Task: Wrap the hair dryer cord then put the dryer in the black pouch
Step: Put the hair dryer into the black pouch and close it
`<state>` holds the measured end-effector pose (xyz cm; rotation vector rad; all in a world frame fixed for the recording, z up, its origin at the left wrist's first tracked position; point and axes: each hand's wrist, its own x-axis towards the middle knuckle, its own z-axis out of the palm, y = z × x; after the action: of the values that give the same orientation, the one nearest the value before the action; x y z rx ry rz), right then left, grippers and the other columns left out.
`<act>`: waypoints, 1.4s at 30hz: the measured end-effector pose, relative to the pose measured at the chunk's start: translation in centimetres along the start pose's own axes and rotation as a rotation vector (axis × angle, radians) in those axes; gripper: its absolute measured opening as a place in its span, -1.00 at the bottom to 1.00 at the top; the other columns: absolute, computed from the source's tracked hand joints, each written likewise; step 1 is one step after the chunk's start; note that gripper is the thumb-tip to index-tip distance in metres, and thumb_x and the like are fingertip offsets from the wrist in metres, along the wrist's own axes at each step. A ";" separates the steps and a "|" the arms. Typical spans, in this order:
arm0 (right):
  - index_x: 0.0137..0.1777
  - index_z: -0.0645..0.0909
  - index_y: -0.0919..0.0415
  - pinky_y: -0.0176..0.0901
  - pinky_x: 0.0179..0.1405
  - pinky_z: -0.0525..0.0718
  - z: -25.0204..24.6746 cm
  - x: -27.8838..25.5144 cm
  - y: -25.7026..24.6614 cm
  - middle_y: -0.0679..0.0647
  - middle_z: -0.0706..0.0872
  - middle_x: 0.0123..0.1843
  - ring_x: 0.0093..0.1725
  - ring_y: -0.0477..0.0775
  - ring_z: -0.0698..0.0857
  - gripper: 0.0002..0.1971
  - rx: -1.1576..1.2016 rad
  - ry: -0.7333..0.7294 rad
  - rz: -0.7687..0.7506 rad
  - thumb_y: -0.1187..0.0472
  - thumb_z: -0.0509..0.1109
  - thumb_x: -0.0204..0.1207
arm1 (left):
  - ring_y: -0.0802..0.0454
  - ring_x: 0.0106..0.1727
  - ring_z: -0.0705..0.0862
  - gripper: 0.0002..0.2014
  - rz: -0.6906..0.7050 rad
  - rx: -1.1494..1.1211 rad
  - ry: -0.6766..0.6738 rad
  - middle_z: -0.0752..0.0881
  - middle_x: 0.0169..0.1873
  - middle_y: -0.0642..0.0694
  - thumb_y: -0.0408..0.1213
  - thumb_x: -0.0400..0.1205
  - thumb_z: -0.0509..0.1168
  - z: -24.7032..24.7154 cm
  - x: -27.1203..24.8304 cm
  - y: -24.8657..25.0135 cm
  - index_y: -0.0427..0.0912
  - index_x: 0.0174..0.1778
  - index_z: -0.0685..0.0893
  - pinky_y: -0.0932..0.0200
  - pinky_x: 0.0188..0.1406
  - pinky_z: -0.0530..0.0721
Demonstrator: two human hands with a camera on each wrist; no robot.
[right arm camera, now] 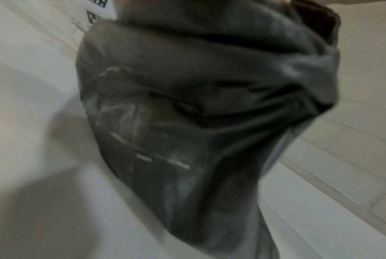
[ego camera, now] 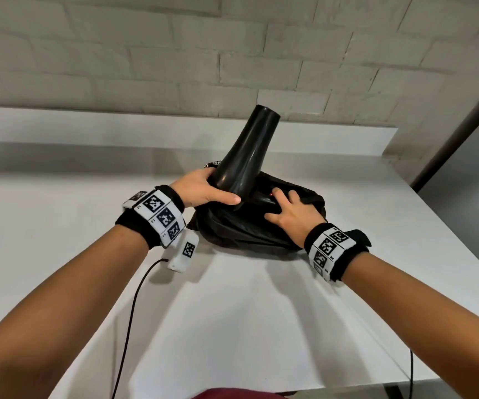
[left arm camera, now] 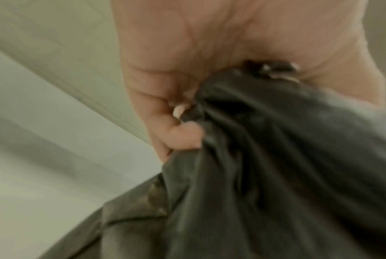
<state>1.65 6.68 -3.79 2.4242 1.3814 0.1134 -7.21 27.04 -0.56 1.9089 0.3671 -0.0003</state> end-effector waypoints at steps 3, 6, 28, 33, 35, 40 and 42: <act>0.44 0.24 -0.09 -0.02 -0.31 0.51 -0.4 0.0 0.0 0.30 0.03 0.56 0.39 0.38 0.25 -0.47 0.014 0.006 -0.016 0.33 0.20 0.52 | 0.08 -0.08 0.68 -0.57 0.019 0.018 0.096 0.70 -0.17 0.07 -0.31 0.30 0.58 0.4 0.1 -0.3 -0.10 0.06 0.63 0.31 -0.06 0.59; 0.46 0.17 -0.14 -0.06 -0.29 0.56 -0.5 -0.3 0.3 0.19 0.14 0.51 0.38 0.24 0.30 -0.30 0.196 0.020 -0.073 0.30 0.32 0.36 | 0.10 -0.11 0.67 -0.61 0.023 0.023 0.125 0.70 -0.19 0.06 -0.31 0.30 0.57 0.2 0.4 -0.6 -0.08 0.00 0.64 0.31 -0.09 0.57; 0.49 0.31 0.16 -0.21 0.51 0.26 0.6 0.7 2.4 0.13 0.47 0.49 0.49 0.07 0.42 -0.47 0.909 0.210 0.256 0.19 0.32 0.53 | -0.05 0.40 0.56 -0.48 0.377 0.268 0.363 0.59 0.37 -0.21 -0.42 0.59 0.29 2.4 -0.1 -2.8 -0.18 0.51 0.40 0.33 0.43 0.40; 0.45 0.38 0.04 -0.16 0.53 0.30 0.8 0.7 1.8 0.05 0.54 0.44 0.45 0.06 0.48 -0.49 0.893 0.202 0.231 0.23 0.35 0.50 | 0.34 0.09 0.60 -0.65 0.507 0.136 0.554 0.73 0.14 -0.11 -0.41 0.64 0.20 3.7 -0.3 -0.8 -0.20 0.35 0.59 0.78 0.09 0.35; 0.40 0.41 -0.12 0.07 0.47 0.44 1.3 0.9 1.1 -0.02 0.58 0.41 0.40 0.10 0.53 -0.51 0.829 0.165 0.213 0.20 0.34 0.47 | 0.44 0.07 0.55 -0.67 0.565 0.093 0.575 0.69 0.10 0.02 -0.42 0.65 0.18 3.7 -0.2 0.6 -0.21 0.33 0.60 0.76 0.09 0.37; 0.38 0.40 -0.22 0.25 0.39 0.44 1.5 0.5 0.1 -0.03 0.61 0.36 0.35 0.20 0.55 -0.51 0.806 0.139 0.179 0.21 0.28 0.48 | 0.69 0.06 0.55 -0.65 0.636 -0.042 0.526 0.59 0.14 0.24 -0.42 0.66 0.14 3.9 -0.2 2.1 -0.19 0.35 0.57 0.66 0.19 0.41; 0.39 0.40 -0.21 0.29 0.39 0.39 1.4 0.3 0.2 0.00 0.61 0.35 0.33 0.26 0.53 -0.51 0.781 0.130 0.173 0.22 0.26 0.50 | 0.66 0.13 0.54 -0.63 0.646 -0.088 0.482 0.57 0.19 0.26 -0.38 0.66 0.13 3.8 -0.1 2.0 -0.11 0.39 0.53 0.57 0.29 0.41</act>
<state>2.26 6.48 -5.09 3.2187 1.4524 -0.2882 -6.14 22.92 -0.05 1.8503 0.0497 0.8970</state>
